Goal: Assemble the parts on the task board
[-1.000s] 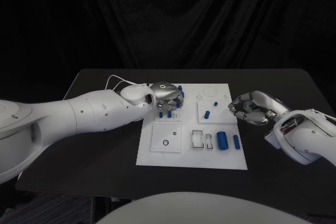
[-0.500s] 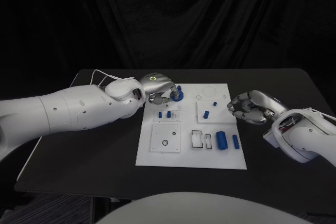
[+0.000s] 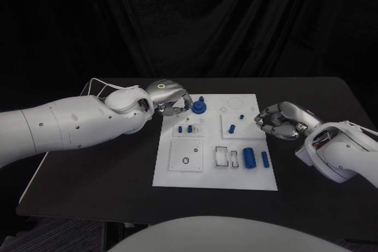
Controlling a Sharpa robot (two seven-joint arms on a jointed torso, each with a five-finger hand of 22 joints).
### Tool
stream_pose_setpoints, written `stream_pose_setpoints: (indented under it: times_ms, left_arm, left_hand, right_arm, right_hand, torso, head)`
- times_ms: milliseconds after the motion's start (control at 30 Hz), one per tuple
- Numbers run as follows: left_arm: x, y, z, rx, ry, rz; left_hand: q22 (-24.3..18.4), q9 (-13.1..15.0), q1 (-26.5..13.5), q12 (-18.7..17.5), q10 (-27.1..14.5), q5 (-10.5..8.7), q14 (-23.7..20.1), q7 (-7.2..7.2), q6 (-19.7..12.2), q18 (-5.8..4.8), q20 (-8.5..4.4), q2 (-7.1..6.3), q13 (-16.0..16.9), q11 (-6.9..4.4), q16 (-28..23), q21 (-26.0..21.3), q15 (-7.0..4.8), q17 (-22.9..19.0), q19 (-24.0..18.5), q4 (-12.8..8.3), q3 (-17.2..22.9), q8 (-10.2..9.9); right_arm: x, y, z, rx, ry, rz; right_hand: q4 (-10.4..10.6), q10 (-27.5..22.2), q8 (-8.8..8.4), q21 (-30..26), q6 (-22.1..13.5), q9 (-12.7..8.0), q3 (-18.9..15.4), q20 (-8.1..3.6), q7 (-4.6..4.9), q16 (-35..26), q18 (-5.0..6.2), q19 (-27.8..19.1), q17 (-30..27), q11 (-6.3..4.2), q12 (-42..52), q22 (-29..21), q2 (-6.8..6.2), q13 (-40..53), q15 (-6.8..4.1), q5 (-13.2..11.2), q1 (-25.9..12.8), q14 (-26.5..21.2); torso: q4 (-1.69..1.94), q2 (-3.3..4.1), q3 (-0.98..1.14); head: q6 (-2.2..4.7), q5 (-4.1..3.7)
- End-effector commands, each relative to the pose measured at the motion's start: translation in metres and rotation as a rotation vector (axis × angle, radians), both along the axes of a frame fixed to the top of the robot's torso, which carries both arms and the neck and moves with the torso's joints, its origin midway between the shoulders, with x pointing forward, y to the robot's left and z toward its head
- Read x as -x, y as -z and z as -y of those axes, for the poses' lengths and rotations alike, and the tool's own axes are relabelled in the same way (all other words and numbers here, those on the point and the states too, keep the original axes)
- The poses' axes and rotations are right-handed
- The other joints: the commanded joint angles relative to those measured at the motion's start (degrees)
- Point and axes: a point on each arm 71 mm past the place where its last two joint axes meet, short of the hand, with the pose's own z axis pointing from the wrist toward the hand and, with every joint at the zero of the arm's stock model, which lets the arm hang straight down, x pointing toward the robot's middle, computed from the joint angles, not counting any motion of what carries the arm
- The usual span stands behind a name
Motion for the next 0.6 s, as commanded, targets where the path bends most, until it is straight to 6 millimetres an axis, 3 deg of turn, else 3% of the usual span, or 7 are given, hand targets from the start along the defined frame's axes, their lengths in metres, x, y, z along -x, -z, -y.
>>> stream_pose_setpoints:
  times_ms: [33, 167, 400, 600]
  left_arm:
    - [-0.002, 0.001, 0.001, -0.016, -0.014, -0.015]
    - [-0.005, 0.005, 0.002, -0.025, -0.017, -0.024]
    - [-0.008, 0.013, 0.003, -0.043, -0.020, -0.046]
    - [-0.009, 0.021, 0.005, -0.056, -0.021, -0.069]
  left_hand:
    - [5.0, 0.0, 0.1, -0.2, 0.5, -0.21, -0.2, -0.09, 0.3, -0.31, -0.04, 0.17, 0.0, -0.06, -0.3, -0.3, -0.05, 0.0, -0.5, -0.3, -0.2, -0.3]
    - [5.1, -0.1, 0.0, -0.2, 0.6, -0.29, -0.3, -0.08, 0.2, -0.33, -0.02, 0.14, 0.0, -0.06, -0.4, -0.2, -0.05, -0.1, -0.5, -0.3, -0.2, -0.3]
    - [5.1, -0.2, -0.2, -0.4, 0.7, -0.02, -0.4, 0.03, 0.1, -0.31, 0.02, 0.03, -0.2, 0.10, -0.5, -0.4, 0.01, -0.2, -0.6, -0.2, -0.3, -0.5]
    - [5.1, -0.3, -0.3, -0.5, 0.7, 0.08, -0.4, 0.06, 0.0, -0.30, 0.03, 0.00, -0.2, 0.13, -0.6, -0.5, 0.02, -0.3, -0.6, -0.2, -0.3, -0.6]
  right_arm:
    - [0.000, 0.001, -0.001, 0.005, -0.001, -0.012]
    - [0.000, 0.001, -0.001, 0.004, -0.002, -0.012]
    - [-0.001, 0.001, -0.002, 0.004, -0.002, -0.009]
    - [-0.001, 0.001, -0.002, 0.004, -0.003, -0.008]
  right_hand:
    - [0.0, 2.8, 0.07, -0.2, 0.2, 0.1, 0.3, -0.24, -0.14, -0.3, -0.18, 0.9, 8.6, -0.06, -0.4, 8.6, 0.02, 11.3, -0.18, 0.3, -0.3, 4.5]
    - [0.0, 2.6, 0.11, -0.3, 0.2, 0.1, 0.4, -0.24, -0.16, -0.3, -0.15, 0.9, 8.6, -0.07, -0.5, 8.5, 0.06, 11.1, -0.18, 0.3, -0.3, 4.5]
    - [0.0, 2.6, 0.11, -0.3, 0.2, 0.1, 0.4, -0.24, -0.16, -0.3, -0.15, 0.9, 8.6, -0.07, -0.5, 8.5, 0.06, 11.1, -0.18, 0.3, -0.3, 4.5]
    - [0.0, 2.4, 0.13, -0.4, 0.3, 0.1, 0.4, -0.24, -0.16, -0.4, -0.14, 0.9, 8.5, -0.07, -0.5, 8.5, 0.07, 10.9, -0.18, 0.3, -0.3, 4.5]
  torso:
    - [-0.03, 0.05, -0.05]
    - [-0.02, 0.12, -0.08]
    - [-0.08, 0.13, -0.06]
    - [-0.12, 0.16, -0.07]
  head:
    - [0.00, -0.01]
    - [0.00, 0.12]
    - [0.00, 1.32]
    - [0.00, 1.16]
